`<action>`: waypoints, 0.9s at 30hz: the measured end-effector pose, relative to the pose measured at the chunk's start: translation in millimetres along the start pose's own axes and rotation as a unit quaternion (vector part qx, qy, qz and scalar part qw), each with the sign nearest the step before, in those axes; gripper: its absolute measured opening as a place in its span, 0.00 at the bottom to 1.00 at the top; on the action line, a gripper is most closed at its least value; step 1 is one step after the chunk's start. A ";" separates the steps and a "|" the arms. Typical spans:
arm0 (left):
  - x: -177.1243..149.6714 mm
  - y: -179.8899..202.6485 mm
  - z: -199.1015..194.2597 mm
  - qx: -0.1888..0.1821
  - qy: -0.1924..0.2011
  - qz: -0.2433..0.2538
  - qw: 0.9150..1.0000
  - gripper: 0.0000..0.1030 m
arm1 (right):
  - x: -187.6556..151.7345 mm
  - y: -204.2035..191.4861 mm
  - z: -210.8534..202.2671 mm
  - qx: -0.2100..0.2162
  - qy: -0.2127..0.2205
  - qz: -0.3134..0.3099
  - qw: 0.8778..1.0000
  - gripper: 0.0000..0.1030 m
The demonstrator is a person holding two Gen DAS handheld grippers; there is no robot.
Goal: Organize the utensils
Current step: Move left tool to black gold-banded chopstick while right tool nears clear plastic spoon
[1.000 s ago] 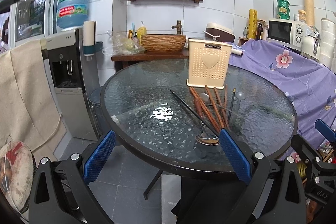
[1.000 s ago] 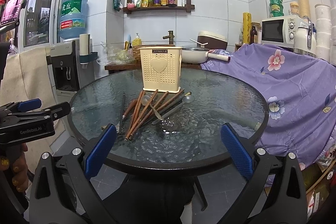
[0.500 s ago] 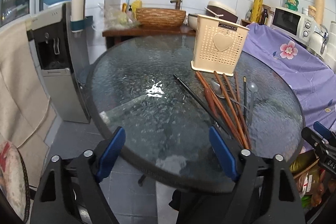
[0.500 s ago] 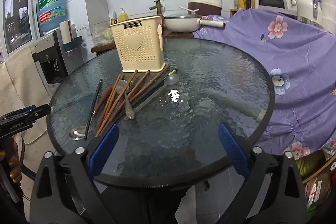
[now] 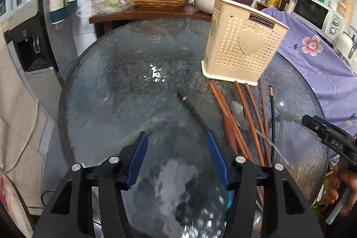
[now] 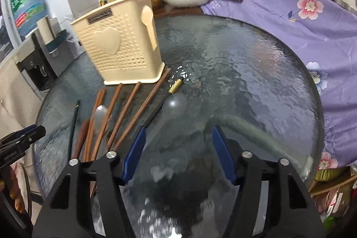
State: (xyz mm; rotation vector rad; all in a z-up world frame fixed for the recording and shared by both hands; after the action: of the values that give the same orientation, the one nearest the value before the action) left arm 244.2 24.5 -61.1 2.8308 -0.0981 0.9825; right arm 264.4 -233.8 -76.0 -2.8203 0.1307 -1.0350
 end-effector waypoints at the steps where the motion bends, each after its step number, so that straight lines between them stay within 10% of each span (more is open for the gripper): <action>1: 3.5 0.1 3.5 0.004 -0.002 0.003 1.000 0.52 | 4.6 -1.4 6.7 -0.003 -0.006 0.001 1.000 0.59; 27: 24.6 4.8 60.5 -0.014 -0.062 -0.001 0.998 0.46 | 14.0 -23.3 63.9 -0.067 -0.066 -0.030 0.995 0.45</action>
State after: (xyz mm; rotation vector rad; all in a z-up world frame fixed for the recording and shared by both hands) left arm 300.0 10.0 -92.3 2.8643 -0.1206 0.7971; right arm 317.3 -206.4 -111.7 -3.0207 0.1058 -0.8785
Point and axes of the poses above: each gripper's, at about its wrist camera, not at the fingertips, and z roughly the way its jaws point, y to its right, x to its top, the point moved 5 cm from there along z, roughly the way its jaws point, and after that the axes turned 3 degrees about -y, right-handed, at the moved point
